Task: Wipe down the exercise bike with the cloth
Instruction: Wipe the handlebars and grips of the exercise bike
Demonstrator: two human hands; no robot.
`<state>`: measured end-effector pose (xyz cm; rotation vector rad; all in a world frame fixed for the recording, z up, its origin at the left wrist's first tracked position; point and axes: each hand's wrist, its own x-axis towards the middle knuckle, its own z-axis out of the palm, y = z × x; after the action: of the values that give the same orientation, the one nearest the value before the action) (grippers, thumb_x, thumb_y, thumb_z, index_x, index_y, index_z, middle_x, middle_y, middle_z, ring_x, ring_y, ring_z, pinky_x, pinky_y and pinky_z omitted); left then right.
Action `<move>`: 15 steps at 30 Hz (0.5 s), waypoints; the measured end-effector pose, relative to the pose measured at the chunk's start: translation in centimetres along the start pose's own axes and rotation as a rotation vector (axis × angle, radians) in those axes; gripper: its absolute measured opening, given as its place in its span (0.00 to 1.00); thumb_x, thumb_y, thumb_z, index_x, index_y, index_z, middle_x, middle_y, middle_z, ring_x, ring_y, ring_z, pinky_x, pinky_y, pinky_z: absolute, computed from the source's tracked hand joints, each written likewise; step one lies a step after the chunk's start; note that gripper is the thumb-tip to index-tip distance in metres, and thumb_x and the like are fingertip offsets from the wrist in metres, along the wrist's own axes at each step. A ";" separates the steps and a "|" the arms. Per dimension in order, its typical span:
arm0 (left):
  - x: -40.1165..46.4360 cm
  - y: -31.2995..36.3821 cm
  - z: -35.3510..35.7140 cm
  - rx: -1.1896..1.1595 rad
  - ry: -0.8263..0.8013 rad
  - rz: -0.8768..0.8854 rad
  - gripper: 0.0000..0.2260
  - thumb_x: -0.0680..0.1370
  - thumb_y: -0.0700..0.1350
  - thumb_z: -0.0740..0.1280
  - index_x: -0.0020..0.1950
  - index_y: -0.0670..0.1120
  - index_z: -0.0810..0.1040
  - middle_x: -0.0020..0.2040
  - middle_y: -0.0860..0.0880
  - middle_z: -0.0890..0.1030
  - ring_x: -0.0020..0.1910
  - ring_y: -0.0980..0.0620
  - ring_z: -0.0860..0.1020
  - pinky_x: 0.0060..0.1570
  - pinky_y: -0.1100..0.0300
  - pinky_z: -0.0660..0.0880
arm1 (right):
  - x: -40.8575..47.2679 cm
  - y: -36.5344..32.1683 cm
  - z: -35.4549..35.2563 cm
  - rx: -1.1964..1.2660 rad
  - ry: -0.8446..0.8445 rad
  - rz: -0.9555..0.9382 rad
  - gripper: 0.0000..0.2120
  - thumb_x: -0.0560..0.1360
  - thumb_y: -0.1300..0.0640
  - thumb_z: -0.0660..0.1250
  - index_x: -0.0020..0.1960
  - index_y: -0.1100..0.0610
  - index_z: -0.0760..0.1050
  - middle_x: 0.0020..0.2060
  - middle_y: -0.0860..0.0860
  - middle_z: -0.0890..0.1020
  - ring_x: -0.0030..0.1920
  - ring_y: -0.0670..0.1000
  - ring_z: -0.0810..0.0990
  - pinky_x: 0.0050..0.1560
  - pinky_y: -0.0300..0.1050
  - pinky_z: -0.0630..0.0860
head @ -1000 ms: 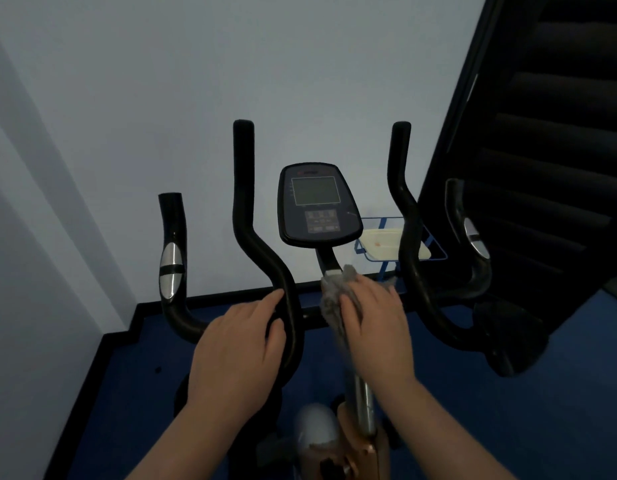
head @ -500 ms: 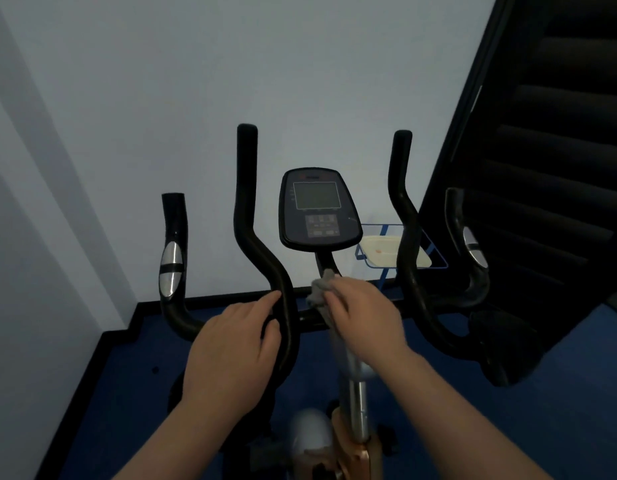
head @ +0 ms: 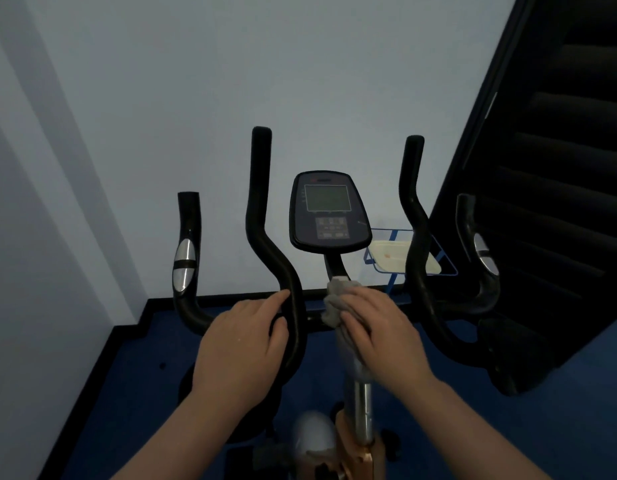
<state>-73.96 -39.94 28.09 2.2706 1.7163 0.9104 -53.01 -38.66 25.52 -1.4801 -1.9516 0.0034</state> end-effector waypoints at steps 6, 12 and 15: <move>0.1 -0.1 0.1 0.016 0.006 -0.003 0.18 0.81 0.48 0.58 0.71 0.53 0.72 0.55 0.55 0.80 0.53 0.55 0.76 0.50 0.59 0.70 | 3.2 -3.2 1.7 -0.193 -0.017 0.144 0.14 0.80 0.48 0.59 0.46 0.52 0.80 0.43 0.47 0.81 0.47 0.48 0.77 0.52 0.45 0.70; 0.0 -0.1 0.0 0.017 0.012 0.004 0.19 0.81 0.50 0.57 0.72 0.53 0.71 0.56 0.55 0.80 0.53 0.56 0.75 0.50 0.61 0.68 | 0.9 -1.3 0.9 -0.124 -0.010 0.052 0.11 0.76 0.43 0.64 0.46 0.51 0.76 0.45 0.45 0.78 0.49 0.47 0.74 0.53 0.43 0.70; 0.1 -0.2 0.1 0.014 0.011 -0.006 0.19 0.81 0.50 0.55 0.72 0.54 0.69 0.56 0.56 0.79 0.53 0.57 0.74 0.50 0.62 0.67 | 2.9 -2.4 1.2 -0.111 -0.026 0.198 0.12 0.79 0.46 0.62 0.60 0.47 0.75 0.48 0.46 0.80 0.50 0.49 0.76 0.50 0.43 0.69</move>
<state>-74.02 -39.77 27.91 2.2723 1.7378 0.9143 -56.01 -36.59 26.94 -1.7490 -1.8440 0.0016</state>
